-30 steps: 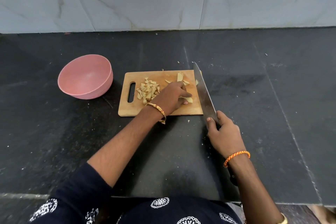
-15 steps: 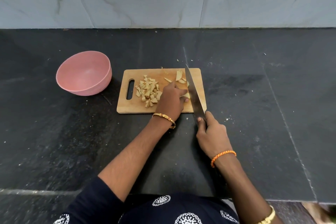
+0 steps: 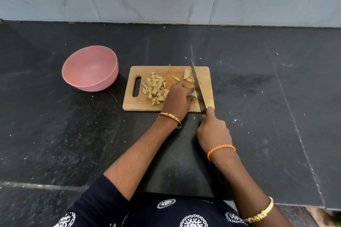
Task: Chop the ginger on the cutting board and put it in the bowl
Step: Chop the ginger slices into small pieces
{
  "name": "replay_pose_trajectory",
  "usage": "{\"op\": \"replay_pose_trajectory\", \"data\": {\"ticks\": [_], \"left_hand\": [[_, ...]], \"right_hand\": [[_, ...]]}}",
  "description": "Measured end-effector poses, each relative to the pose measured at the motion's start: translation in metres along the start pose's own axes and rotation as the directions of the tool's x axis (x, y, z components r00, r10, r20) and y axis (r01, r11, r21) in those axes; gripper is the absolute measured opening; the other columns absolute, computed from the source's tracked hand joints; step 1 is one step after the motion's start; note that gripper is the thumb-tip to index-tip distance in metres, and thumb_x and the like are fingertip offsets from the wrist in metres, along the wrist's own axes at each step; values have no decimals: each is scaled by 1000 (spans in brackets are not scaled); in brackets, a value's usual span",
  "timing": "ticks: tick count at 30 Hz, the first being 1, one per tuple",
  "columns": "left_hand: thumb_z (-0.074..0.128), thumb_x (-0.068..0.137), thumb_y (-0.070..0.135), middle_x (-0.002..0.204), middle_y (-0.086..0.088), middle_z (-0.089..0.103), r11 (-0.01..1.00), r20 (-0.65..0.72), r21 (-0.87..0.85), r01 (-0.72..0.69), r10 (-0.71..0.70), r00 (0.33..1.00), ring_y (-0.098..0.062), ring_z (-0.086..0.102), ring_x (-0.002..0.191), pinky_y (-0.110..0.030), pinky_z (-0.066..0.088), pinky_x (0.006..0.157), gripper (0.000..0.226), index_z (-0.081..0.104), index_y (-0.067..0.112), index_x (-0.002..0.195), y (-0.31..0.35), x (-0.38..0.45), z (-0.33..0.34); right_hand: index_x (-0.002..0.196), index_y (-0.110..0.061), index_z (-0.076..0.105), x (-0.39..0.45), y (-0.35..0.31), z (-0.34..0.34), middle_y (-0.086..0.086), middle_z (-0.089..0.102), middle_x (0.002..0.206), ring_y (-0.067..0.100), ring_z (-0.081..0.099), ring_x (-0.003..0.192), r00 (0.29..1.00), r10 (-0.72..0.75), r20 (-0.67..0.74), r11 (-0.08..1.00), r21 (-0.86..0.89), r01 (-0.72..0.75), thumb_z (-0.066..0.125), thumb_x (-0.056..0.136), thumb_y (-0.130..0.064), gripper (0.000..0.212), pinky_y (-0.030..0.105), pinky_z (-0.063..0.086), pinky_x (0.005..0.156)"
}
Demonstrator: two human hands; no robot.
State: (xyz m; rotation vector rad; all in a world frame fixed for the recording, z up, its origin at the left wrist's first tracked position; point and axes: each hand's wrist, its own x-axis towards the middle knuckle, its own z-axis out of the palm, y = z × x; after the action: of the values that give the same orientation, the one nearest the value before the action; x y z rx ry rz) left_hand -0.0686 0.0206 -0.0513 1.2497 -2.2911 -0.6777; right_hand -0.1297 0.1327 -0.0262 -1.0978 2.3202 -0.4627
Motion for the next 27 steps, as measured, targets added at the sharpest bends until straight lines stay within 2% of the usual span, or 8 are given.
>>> {"op": "replay_pose_trajectory", "data": {"ticks": [5, 7, 11, 13, 15, 18, 22, 27], "left_hand": [[64, 85, 12, 94, -13, 57, 1000, -12, -6, 1, -1, 1000, -24, 51, 93, -21, 36, 76, 29, 66, 6, 113, 0, -2, 0], [65, 85, 13, 94, -13, 57, 1000, -9, -10, -2, 2, 1000, -24, 51, 92, -22, 36, 76, 29, 66, 7, 113, 0, -2, 0], [70, 80, 17, 95, -11, 63, 998, -25, -62, 14, -16, 1000, -23, 56, 90, -24, 41, 79, 32, 67, 7, 111, -3, -2, -3], [72, 78, 17, 99, -10, 64, 995, -31, -95, 21, -24, 999, -22, 57, 90, -24, 43, 82, 36, 66, 4, 112, -4, -5, -5], [72, 78, 14, 107, -11, 62, 995, -46, -100, 1, -6, 999, -21, 56, 97, -28, 46, 89, 42, 62, 3, 117, -6, -8, -7], [71, 79, 14, 112, -9, 55, 999, -79, -36, -14, 11, 997, -19, 50, 104, -28, 44, 93, 49, 56, 6, 125, -9, -13, -8], [68, 82, 15, 101, -7, 59, 1000, -86, -25, 8, -10, 996, -20, 51, 98, -19, 36, 83, 37, 62, 7, 118, -11, -16, -6], [66, 84, 15, 95, -9, 62, 999, -92, -31, -4, 1, 996, -21, 51, 94, -16, 31, 78, 29, 66, 7, 112, -13, -15, -4]], "right_hand": [[118, -12, 32, 3, -12, -12, 13, 50, 95, 35, 56, 88, 989, 70, 134, 985, -166, -47, 42, 94, -14, 26, 35, 41, 68], [118, -13, 33, -1, -10, -17, 11, 48, 92, 30, 53, 83, 982, 85, 167, 984, -172, -56, 44, 93, -15, 27, 37, 45, 70], [113, -15, 37, -16, 7, -27, 13, 53, 94, 33, 59, 90, 966, 97, 240, 989, -129, -67, 41, 95, -19, 19, 45, 52, 82], [102, -15, 40, -26, 17, -28, 15, 55, 90, 36, 59, 86, 981, 64, 184, 997, -51, -56, 36, 97, -23, 10, 46, 51, 80], [94, -15, 38, -32, 21, -26, 17, 57, 85, 40, 58, 80, 995, 26, 98, 999, 24, -29, 34, 98, -25, 11, 44, 51, 76], [96, -14, 38, -28, 18, -19, 19, 57, 82, 41, 57, 77, 999, -22, 32, 997, 68, 19, 33, 99, -26, 13, 43, 51, 72], [96, -16, 35, -12, 11, -7, 18, 53, 80, 41, 56, 78, 998, -65, -8, 996, 67, 66, 32, 99, -25, 10, 41, 50, 70], [92, -18, 32, -2, 10, -2, 17, 53, 78, 38, 53, 73, 997, -75, -20, 995, 70, 76, 32, 99, -24, 10, 39, 48, 67]]}}
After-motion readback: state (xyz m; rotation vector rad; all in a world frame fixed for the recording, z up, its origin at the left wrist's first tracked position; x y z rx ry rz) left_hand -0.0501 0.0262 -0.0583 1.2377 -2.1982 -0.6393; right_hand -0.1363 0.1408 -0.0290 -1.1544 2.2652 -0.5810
